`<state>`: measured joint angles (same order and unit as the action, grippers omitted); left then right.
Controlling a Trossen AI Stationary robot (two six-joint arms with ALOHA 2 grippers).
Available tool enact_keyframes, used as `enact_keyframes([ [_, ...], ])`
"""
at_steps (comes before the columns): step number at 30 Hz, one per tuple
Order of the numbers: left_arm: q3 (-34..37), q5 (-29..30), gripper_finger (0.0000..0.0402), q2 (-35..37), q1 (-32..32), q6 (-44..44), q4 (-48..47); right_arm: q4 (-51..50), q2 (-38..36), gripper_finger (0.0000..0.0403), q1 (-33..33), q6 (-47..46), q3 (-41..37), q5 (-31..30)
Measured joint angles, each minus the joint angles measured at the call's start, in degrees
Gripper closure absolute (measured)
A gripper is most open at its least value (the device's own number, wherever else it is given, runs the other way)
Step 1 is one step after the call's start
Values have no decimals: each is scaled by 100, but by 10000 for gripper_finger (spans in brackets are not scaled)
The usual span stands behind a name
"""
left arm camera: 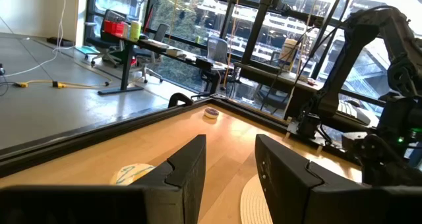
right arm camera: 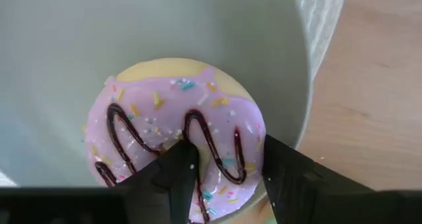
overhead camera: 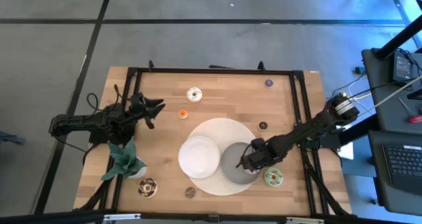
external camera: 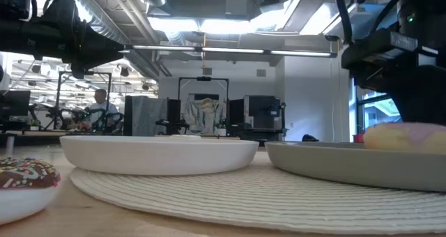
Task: Pick & Place donuts
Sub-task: Put the large purple donut on the gray plate
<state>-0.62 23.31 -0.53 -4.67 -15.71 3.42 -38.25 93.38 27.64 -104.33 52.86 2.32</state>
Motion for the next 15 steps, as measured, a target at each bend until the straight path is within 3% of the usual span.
enact_keyframes([
  [15, 2, -2, 274, 0, 1, -2, 2, -143, -148, 240, 2, -2, 0, -98],
])
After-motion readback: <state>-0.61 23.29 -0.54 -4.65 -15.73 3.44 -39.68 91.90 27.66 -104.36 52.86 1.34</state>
